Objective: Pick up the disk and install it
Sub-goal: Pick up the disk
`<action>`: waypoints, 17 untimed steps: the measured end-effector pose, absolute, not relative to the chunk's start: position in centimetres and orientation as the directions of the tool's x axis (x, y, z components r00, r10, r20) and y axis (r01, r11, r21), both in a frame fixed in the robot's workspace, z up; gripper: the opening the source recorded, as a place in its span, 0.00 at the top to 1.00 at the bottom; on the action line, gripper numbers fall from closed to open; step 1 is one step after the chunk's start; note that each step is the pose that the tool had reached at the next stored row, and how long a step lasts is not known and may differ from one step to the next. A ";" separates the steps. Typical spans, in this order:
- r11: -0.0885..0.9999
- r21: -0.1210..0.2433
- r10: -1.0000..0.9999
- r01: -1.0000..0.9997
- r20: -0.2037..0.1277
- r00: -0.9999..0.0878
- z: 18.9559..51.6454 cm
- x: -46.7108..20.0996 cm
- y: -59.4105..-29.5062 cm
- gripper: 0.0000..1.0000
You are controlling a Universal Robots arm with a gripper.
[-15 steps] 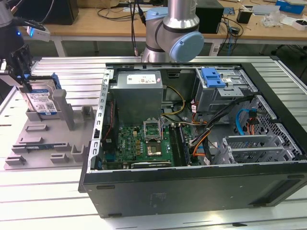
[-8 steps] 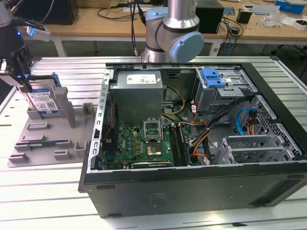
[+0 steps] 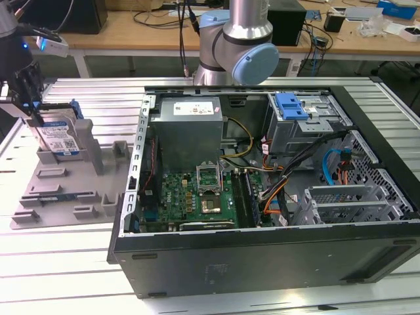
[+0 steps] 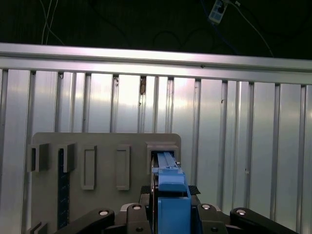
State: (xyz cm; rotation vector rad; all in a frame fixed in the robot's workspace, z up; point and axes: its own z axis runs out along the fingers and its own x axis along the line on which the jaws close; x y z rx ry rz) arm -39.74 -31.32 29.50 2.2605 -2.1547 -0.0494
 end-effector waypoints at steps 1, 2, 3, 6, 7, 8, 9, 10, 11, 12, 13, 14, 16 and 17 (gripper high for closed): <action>-0.048 0.035 -0.999 -0.998 -0.010 0.048 29.5 -39.7 -31.3 0.62; -0.048 0.035 -0.999 -0.998 -0.010 0.048 29.5 -39.7 -31.3 0.62; -0.048 0.035 -0.999 -0.998 -0.010 0.048 29.5 -39.7 -31.3 0.62; -0.048 0.035 -0.999 -0.998 -0.010 0.048 29.5 -39.7 -31.3 0.62; -0.048 0.035 -0.999 -0.998 -0.010 0.048 29.5 -39.7 -31.3 0.62; -0.048 0.035 -0.999 -0.998 -0.010 0.048 29.5 -39.7 -31.3 0.62; -0.048 0.035 -0.999 -0.998 -0.010 0.048 29.5 -39.7 -31.3 0.62; -0.048 0.035 -0.999 -0.998 -0.010 0.048 29.5 -39.7 -31.3 0.62; -0.048 0.035 -0.999 -0.998 -0.010 0.048 29.5 -39.7 -31.3 0.62; -0.048 0.035 -0.999 -0.998 -0.010 0.048 29.5 -39.7 -31.3 0.62; -0.048 0.035 -0.999 -0.998 -0.010 0.048 29.5 -39.7 -31.3 0.62; -0.048 0.035 -0.999 -0.998 -0.010 0.048 29.5 -39.7 -31.3 0.62; -0.048 0.035 -0.999 -0.998 -0.007 0.048 29.6 -39.7 -31.3 0.62; -0.048 0.035 -0.999 -0.998 -0.006 0.048 29.7 -39.7 -31.3 0.62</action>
